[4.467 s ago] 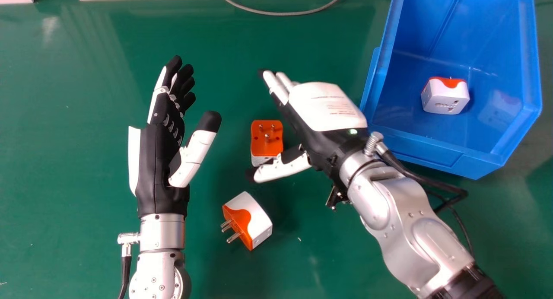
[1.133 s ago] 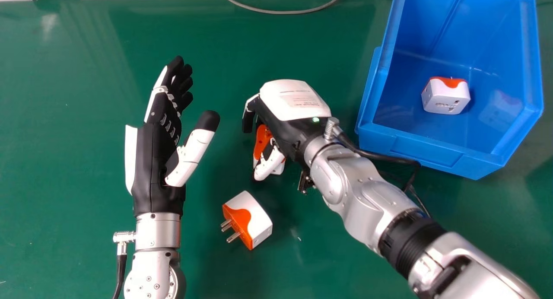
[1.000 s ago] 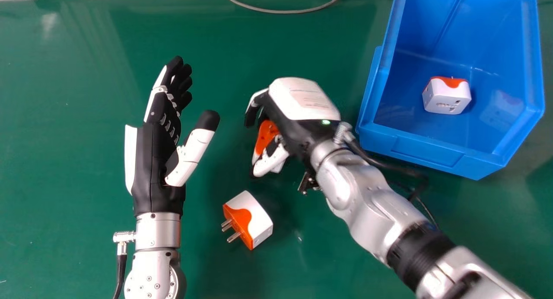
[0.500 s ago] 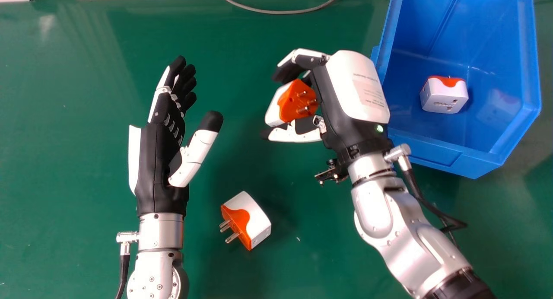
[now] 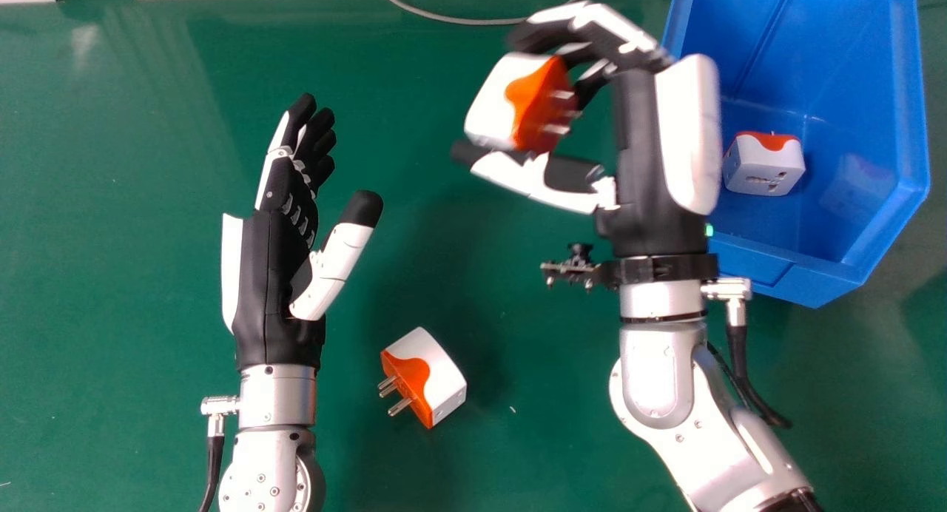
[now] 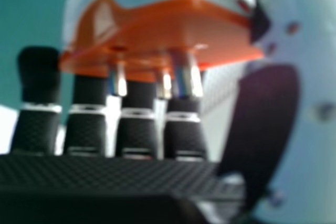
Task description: Pick all objects and put in blue box
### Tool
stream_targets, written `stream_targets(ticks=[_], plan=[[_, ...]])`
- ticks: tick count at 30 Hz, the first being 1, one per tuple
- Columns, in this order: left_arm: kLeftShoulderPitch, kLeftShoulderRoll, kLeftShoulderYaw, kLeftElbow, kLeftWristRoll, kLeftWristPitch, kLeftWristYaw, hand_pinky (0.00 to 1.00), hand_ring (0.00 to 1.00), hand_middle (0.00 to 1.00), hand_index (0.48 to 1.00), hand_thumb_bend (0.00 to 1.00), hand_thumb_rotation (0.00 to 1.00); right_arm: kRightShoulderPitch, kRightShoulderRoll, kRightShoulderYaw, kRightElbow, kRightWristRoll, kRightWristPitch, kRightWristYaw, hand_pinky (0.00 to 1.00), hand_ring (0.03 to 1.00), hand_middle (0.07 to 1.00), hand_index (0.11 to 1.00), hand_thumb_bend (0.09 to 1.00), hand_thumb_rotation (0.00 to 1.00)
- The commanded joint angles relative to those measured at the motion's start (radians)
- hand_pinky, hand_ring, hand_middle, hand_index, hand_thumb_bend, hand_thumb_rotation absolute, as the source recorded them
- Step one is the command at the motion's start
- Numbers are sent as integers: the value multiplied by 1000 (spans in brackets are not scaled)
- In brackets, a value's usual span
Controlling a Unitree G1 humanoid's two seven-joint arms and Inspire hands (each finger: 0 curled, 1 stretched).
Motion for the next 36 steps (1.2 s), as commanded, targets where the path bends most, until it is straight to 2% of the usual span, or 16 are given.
stream_targets(ticks=[1,4,8,12,16,18,22,24,26,30,36], plan=[[0,-3,1,-10,-4,-21,-9,933,910,911,910,942,663,-17,13,-25,11,-25,-47,-84,316,406,515,534,493,0],[2,-3,0,-12,-4,-15,-8,935,909,912,908,941,663,-35,24,-44,53,-34,-93,-160,314,406,516,536,493,0],[5,-4,-1,-17,-8,-9,-15,938,910,914,909,940,663,-58,36,-64,109,-39,-151,-242,310,411,519,532,493,0],[4,-5,2,-17,-11,-10,-16,942,915,915,912,942,663,-71,31,-80,130,-77,-125,-306,312,415,520,527,494,0],[6,-2,1,-16,-4,-12,-12,940,913,915,912,944,661,-82,21,-105,154,-84,-128,-346,314,416,521,525,494,0],[7,-2,0,-18,-4,-10,-14,938,913,914,912,947,663,-84,9,-114,157,-102,-108,-373,312,418,523,523,494,0],[7,0,-1,-17,4,-14,-8,936,913,914,911,949,664,-93,-18,-134,170,-142,-65,-442,306,420,526,520,493,0],[8,1,-2,-19,8,-9,-4,936,914,913,909,949,664,-98,-28,-140,179,-155,-50,-468,303,420,527,518,493,0],[12,1,-3,-23,9,-3,-4,937,916,911,907,949,665,-100,-34,-146,184,-173,-12,-496,300,419,527,517,493,0],[10,3,-2,-18,6,-11,-8,942,921,911,906,948,665,-102,-51,-145,190,-191,36,-532,299,416,527,513,493,0],[11,3,-3,-18,8,-7,-5,946,924,909,904,946,665,-103,-77,-157,209,-192,86,-581,302,414,525,508,493,0]])
